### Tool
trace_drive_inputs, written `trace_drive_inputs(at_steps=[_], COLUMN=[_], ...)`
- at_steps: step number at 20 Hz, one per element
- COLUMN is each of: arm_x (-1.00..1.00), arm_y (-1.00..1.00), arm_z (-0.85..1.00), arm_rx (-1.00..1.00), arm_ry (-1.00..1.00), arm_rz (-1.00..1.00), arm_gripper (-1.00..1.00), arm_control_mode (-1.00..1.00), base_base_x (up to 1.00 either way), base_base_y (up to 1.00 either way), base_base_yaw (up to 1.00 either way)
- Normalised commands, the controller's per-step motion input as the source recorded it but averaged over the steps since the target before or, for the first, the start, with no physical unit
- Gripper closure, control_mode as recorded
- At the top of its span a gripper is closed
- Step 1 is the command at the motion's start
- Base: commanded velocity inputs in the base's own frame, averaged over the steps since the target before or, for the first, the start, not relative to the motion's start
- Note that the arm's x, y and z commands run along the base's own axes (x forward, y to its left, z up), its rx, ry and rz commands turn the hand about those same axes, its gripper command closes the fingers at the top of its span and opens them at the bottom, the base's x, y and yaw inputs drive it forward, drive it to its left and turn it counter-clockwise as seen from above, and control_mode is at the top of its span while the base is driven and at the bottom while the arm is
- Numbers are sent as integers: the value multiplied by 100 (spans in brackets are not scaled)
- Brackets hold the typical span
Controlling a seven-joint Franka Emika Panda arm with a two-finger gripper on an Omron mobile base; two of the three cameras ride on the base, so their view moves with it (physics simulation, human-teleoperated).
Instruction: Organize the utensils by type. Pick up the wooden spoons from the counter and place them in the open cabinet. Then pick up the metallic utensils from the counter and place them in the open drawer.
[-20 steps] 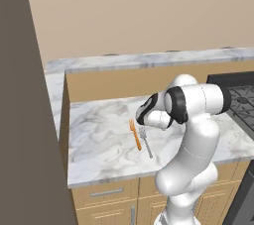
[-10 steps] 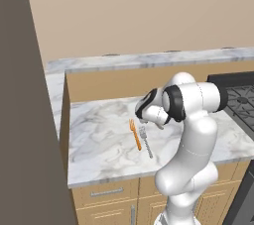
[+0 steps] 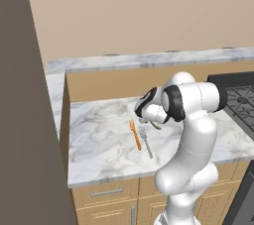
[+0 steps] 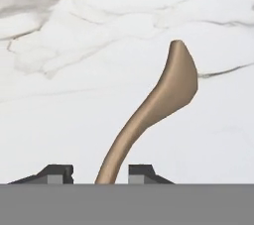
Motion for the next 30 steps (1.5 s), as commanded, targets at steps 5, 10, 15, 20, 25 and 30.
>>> trace_drive_inputs(at_steps=[5,10,15,20,25,30], arm_x=[0,0,0,-7,-18,-51], arm_y=[0,0,0,0,0,0], arm_z=[-5,10,40,89,97,93], arm_rx=[0,0,0,1,10,21], arm_ry=[0,-1,0,-6,-8,-5], arm_rz=[0,-9,-22,-33,-39,-40], arm_gripper=[100,100,100,100,100,100], arm_control_mode=[-100,-100,-100,-100,-100,-100], base_base_x=[0,0,0,0,0,0], base_base_y=[0,0,0,0,0,0], base_base_yaw=[0,0,0,0,0,0])
